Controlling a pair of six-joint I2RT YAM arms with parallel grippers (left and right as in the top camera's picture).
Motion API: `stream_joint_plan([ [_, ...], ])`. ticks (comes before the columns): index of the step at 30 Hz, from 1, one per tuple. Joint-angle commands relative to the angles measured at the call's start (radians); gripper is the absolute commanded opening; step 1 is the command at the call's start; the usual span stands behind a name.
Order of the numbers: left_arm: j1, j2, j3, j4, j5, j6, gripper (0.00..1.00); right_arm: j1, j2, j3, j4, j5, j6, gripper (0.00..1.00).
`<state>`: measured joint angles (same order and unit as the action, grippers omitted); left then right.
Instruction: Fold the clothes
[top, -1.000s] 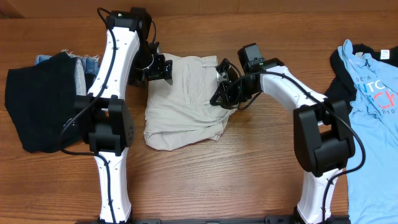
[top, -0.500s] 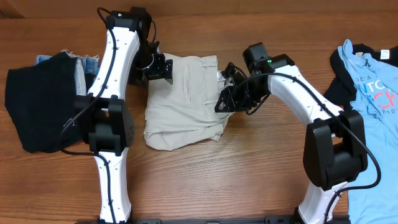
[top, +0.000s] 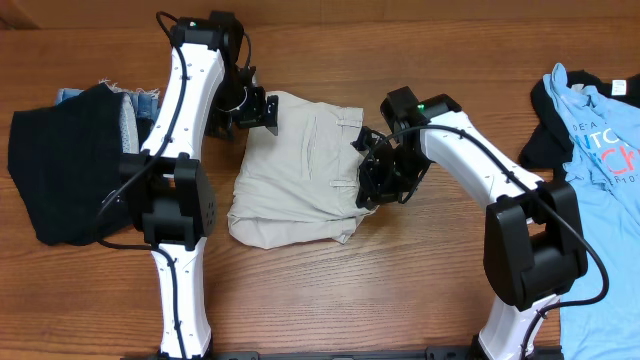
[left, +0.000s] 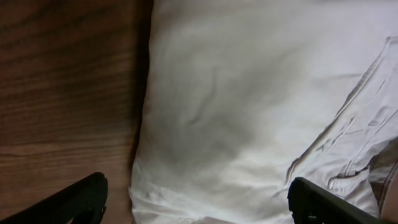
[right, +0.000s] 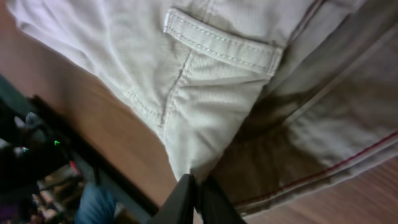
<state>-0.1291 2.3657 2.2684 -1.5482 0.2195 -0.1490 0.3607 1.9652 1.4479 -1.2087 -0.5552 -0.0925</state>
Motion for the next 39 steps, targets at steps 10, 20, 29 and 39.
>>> stream_joint_plan([
  [10,-0.004,-0.014,-0.041,-0.01,-0.011,0.029,0.94,-0.059,-0.008,-0.027,0.42,0.069,0.251,0.45],
  [20,-0.004,-0.014,-0.191,0.056,-0.009,0.03,0.93,-0.058,0.096,-0.026,0.535,-0.042,0.328,0.24],
  [29,-0.004,-0.014,-0.198,0.076,-0.009,0.031,0.96,-0.071,-0.121,-0.026,0.443,-0.044,0.246,0.04],
  [39,-0.004,-0.014,-0.198,0.084,-0.009,0.031,1.0,-0.074,-0.138,-0.047,0.259,0.332,0.246,0.04],
])
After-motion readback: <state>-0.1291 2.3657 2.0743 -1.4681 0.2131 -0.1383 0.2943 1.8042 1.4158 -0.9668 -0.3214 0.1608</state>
